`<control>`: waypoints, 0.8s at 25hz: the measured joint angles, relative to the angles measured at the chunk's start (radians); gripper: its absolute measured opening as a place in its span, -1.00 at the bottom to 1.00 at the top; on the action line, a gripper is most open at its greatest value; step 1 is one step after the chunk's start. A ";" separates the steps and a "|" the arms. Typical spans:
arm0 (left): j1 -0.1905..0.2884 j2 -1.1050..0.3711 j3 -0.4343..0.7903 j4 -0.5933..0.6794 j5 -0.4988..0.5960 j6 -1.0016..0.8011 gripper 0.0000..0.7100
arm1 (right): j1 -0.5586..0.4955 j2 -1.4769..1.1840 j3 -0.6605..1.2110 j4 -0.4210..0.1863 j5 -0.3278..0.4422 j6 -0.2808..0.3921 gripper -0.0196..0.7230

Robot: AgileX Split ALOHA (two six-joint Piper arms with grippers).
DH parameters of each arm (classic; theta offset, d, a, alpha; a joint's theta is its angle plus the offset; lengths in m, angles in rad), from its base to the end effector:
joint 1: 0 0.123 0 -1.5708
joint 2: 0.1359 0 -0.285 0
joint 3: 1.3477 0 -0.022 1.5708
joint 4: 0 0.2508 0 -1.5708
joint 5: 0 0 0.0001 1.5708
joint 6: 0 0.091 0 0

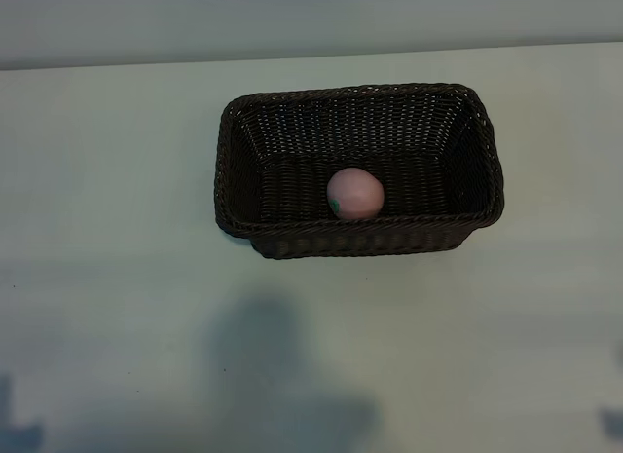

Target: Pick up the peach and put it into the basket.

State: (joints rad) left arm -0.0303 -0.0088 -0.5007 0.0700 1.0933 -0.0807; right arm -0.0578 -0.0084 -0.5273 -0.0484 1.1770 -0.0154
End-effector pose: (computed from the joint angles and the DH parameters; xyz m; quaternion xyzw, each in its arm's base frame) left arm -0.0076 0.0059 0.2750 -0.0237 0.8583 0.0065 0.5125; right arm -0.0148 -0.0032 0.2755 0.0213 0.8730 -0.0418 0.4854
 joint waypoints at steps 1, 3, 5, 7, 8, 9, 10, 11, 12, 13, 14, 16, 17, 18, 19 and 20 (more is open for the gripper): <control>0.000 0.000 0.000 0.000 0.000 0.000 0.67 | 0.000 0.000 0.003 0.000 -0.003 -0.003 0.36; 0.000 0.000 0.000 0.000 0.000 0.000 0.67 | 0.000 0.000 0.004 0.000 -0.013 -0.006 0.36; 0.000 0.000 0.000 0.000 0.000 0.000 0.67 | 0.000 0.000 0.006 0.000 -0.023 -0.007 0.36; 0.000 0.000 0.000 0.000 0.000 0.000 0.67 | 0.000 0.000 0.009 -0.001 -0.034 -0.006 0.36; 0.000 0.000 0.000 0.000 0.000 0.001 0.67 | 0.000 0.000 0.011 -0.001 -0.043 -0.004 0.36; 0.000 0.000 0.000 0.000 0.000 0.001 0.67 | 0.000 0.000 0.016 -0.001 -0.054 0.004 0.36; 0.000 0.000 0.000 0.000 0.000 0.001 0.67 | 0.000 0.000 0.021 -0.001 -0.066 0.015 0.36; 0.000 0.000 0.000 0.000 0.000 0.001 0.67 | 0.000 0.000 0.029 -0.002 -0.082 0.015 0.36; 0.000 0.000 0.000 0.000 0.000 0.001 0.67 | 0.000 0.000 0.037 -0.003 -0.094 0.029 0.36; 0.000 0.000 0.000 0.000 0.000 0.001 0.67 | 0.000 0.000 0.040 -0.006 -0.098 0.039 0.36; 0.000 0.000 0.000 0.000 0.000 0.001 0.67 | 0.000 0.000 0.042 -0.013 -0.103 0.050 0.36; 0.000 0.000 0.000 0.000 0.000 0.001 0.67 | 0.000 0.000 0.043 -0.024 -0.110 0.064 0.36; 0.000 0.000 0.000 0.000 0.000 0.001 0.67 | 0.000 0.000 0.043 -0.024 -0.111 0.065 0.36; 0.000 0.000 0.000 0.000 0.000 0.001 0.67 | 0.000 0.000 0.043 -0.024 -0.112 0.065 0.36; 0.000 0.000 0.000 0.000 0.000 0.001 0.67 | 0.000 0.000 0.043 -0.026 -0.112 0.066 0.36; 0.000 0.000 0.000 0.000 0.000 0.001 0.67 | 0.000 0.000 0.044 -0.027 -0.112 0.066 0.36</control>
State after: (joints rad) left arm -0.0303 -0.0088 -0.5007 0.0700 1.0933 -0.0795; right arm -0.0578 -0.0084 -0.4832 -0.0753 1.0653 0.0505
